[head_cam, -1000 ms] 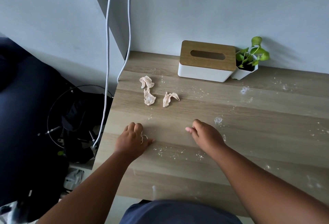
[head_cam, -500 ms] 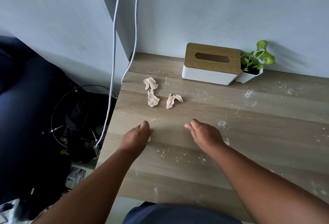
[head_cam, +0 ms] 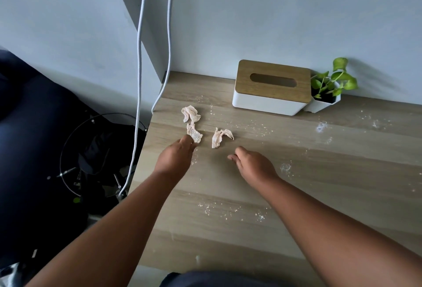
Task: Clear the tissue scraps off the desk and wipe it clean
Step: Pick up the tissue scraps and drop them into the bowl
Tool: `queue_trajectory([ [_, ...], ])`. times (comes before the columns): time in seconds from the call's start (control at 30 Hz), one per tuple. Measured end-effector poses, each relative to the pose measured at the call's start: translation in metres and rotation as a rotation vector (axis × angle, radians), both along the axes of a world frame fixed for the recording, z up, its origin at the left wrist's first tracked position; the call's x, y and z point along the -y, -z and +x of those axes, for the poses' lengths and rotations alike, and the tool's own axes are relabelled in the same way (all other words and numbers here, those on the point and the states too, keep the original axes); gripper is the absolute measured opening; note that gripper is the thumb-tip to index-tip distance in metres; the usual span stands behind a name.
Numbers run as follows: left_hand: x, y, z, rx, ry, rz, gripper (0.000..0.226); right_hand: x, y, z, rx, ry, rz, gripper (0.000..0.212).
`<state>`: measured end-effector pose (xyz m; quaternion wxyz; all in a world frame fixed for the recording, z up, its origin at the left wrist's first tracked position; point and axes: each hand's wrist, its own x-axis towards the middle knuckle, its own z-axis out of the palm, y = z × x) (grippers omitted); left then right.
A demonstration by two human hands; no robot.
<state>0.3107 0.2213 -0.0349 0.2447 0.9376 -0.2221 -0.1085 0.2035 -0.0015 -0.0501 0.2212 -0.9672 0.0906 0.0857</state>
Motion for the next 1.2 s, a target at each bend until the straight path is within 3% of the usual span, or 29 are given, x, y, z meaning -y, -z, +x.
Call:
queue_trajectory([
  [0.23,0.021,0.008,0.047,0.091,-0.022,0.005,0.018,0.002,0.005,0.028,0.024,0.04,-0.071,0.037],
  [0.33,0.024,0.019,0.064,0.108,0.028,0.027,0.014,0.004,0.009,0.041,0.046,0.03,-0.09,0.048],
  [0.57,0.022,0.043,0.092,0.189,0.17,0.189,0.065,-0.001,0.018,0.069,0.089,-0.017,-0.14,0.067],
  [0.7,0.021,0.051,0.098,0.225,0.218,0.23,0.074,-0.011,0.025,0.075,0.057,-0.052,-0.209,0.066],
  [0.8,0.019,0.057,0.097,0.308,0.216,0.175,0.063,-0.015,0.028,0.076,0.054,-0.064,-0.239,0.058],
  [0.97,0.018,0.062,0.093,0.332,0.185,0.172,0.046,-0.017,0.027,0.077,0.147,-0.07,-0.28,0.019],
  [1.2,0.023,0.047,0.093,0.153,0.223,0.219,0.035,-0.013,0.017,0.074,0.032,-0.053,-0.12,0.013],
])
